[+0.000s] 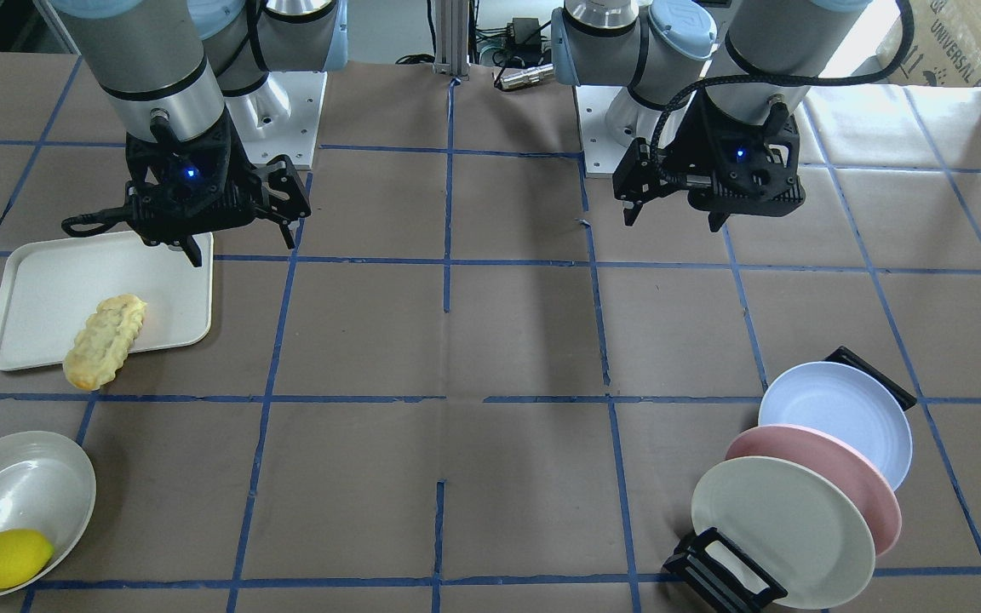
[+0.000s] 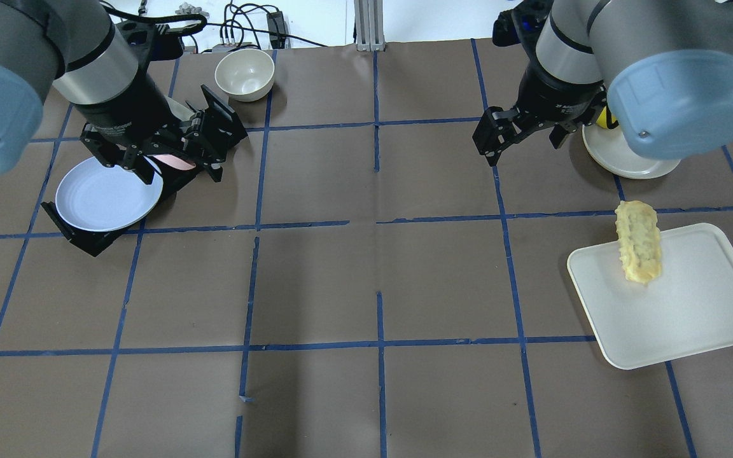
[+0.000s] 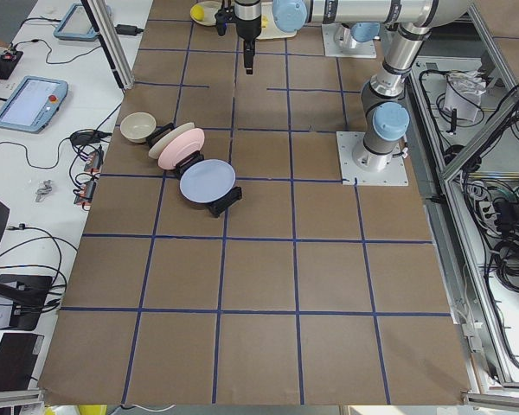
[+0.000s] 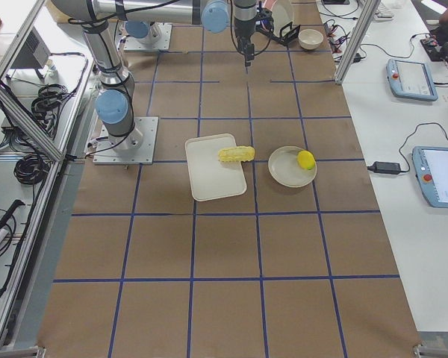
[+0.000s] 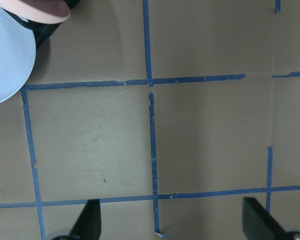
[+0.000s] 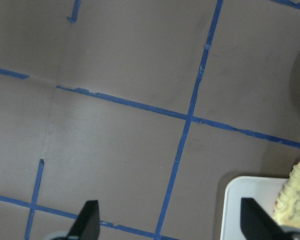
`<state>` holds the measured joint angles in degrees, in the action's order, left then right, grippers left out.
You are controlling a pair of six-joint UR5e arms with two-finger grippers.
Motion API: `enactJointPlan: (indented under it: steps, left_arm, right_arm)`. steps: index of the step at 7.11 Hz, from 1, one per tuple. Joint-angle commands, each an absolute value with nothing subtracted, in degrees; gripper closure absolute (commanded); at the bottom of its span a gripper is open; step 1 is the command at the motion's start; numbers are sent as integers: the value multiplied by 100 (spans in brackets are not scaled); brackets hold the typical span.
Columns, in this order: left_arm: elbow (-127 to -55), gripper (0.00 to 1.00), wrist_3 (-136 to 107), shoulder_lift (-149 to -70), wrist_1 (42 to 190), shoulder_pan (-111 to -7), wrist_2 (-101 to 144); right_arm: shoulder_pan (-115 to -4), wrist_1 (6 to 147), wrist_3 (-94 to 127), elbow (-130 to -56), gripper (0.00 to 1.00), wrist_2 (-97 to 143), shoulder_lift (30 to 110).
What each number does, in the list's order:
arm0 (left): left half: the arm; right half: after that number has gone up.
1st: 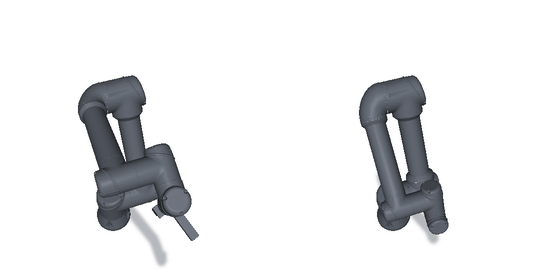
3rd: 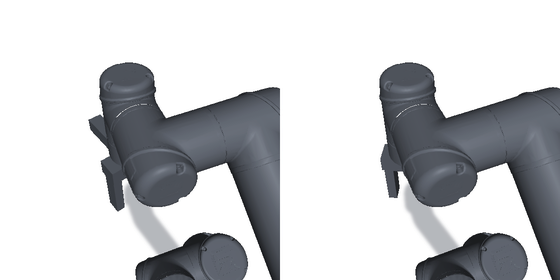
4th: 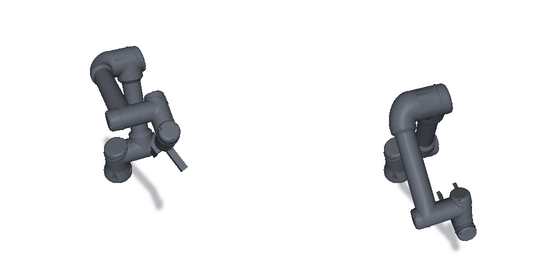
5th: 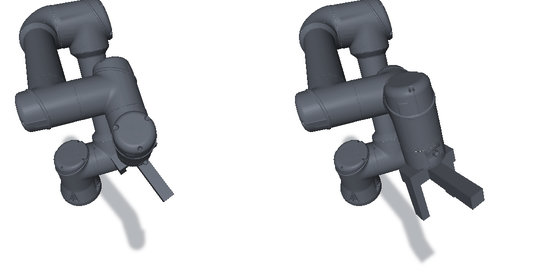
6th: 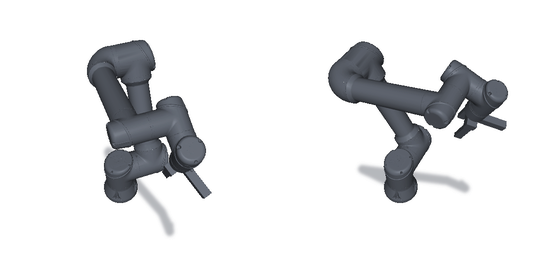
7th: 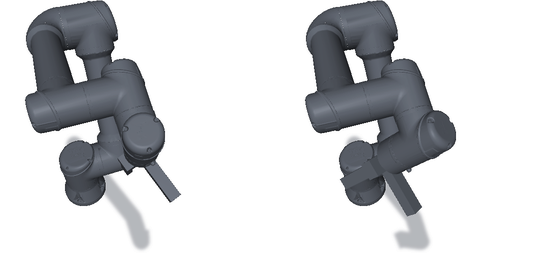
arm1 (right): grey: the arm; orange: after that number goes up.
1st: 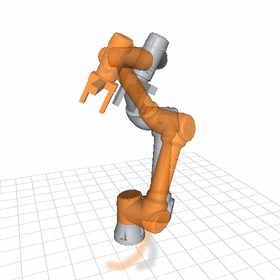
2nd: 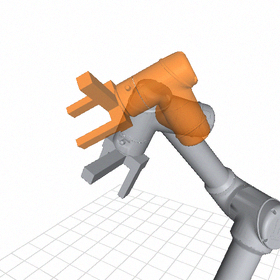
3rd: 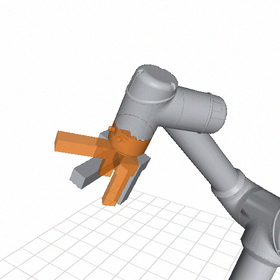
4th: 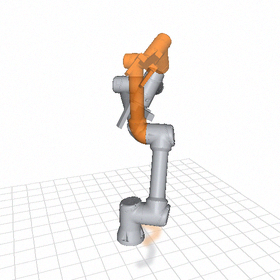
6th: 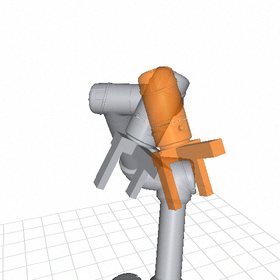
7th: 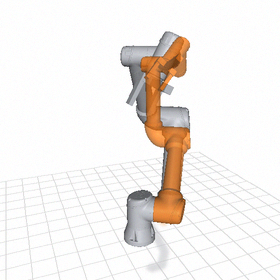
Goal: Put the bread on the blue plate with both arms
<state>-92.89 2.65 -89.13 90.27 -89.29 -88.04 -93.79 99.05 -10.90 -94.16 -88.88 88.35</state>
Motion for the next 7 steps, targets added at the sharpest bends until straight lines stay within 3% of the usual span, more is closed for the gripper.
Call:
enactJointPlan:
  steps: [1,3,7]
  left_arm:
    - [-9264,0,272,-8930,9026,-8921,-8807]
    - [-9264,0,604,-8921,8992,-8677,-8963]
    - [-9159,0,3124,-9306,8947,-6667,-8842]
  right_arm:
    - [-9369,9905,-1090,-9422,0,-8886,8833]
    - [-9360,9905,-1090,-9422,0,-8886,8833]
    - [-9334,9905,-1099,-9439,0,-8886,8833]
